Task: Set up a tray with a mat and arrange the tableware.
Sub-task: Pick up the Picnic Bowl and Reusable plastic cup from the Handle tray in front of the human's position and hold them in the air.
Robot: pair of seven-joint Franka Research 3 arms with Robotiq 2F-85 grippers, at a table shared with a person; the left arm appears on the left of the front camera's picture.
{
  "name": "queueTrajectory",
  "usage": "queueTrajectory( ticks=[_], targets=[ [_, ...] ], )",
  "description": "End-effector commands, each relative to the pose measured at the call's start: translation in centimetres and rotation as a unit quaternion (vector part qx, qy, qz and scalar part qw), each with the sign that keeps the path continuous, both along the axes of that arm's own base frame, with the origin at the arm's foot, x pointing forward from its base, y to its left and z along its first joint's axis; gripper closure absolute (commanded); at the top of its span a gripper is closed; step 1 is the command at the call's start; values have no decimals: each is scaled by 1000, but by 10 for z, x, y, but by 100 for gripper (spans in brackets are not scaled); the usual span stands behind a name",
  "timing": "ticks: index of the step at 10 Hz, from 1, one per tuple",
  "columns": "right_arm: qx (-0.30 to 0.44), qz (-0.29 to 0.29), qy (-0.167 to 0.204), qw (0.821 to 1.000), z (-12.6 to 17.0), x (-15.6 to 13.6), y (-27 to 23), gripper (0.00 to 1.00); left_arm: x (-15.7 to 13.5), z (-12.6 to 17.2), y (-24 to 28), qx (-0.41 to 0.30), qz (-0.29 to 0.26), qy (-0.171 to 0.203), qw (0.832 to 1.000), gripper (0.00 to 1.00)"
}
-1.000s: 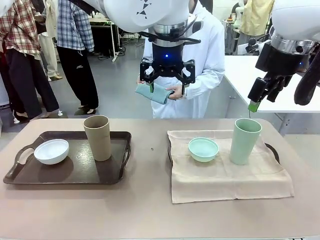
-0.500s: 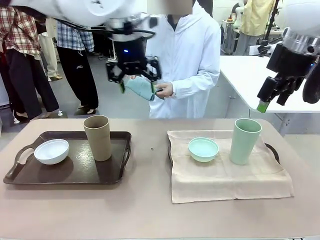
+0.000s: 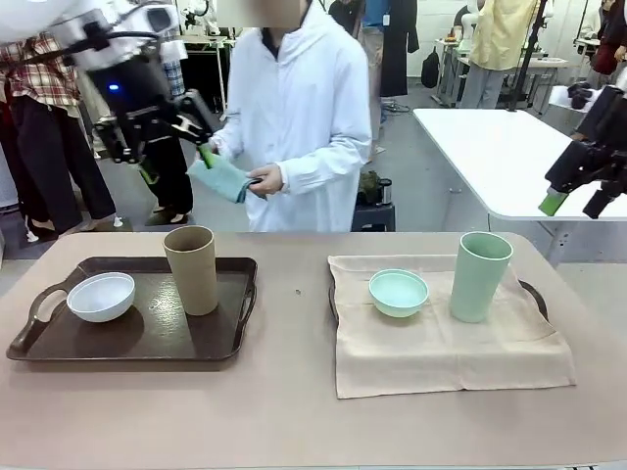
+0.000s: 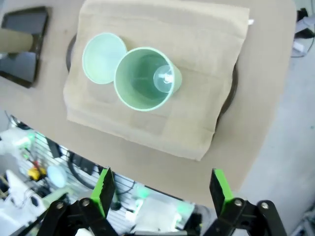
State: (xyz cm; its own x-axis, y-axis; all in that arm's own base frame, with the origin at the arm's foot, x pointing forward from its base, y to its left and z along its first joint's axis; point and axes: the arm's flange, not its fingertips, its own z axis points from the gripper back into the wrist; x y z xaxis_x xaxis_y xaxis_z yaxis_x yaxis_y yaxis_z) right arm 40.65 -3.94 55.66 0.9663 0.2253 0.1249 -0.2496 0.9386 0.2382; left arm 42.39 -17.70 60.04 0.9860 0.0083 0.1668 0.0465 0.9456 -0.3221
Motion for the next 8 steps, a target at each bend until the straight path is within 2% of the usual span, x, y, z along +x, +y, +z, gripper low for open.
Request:
queueTrajectory(
  ticks=[1, 5, 8],
  targets=[
    [63, -43, 2, 997, -3, -2, -20, 0, -3, -16, 50, -54, 8, 18, 998, 0],
    [167, -80, 14, 983, -26, -24, -73, 0, -4, -40, 159, -136, 62, 62, 987, 0],
    [211, -98, 21, 972, -47, -35, -101, 0, -9, -61, 209, -195, 75, 66, 976, 0]
  ],
)
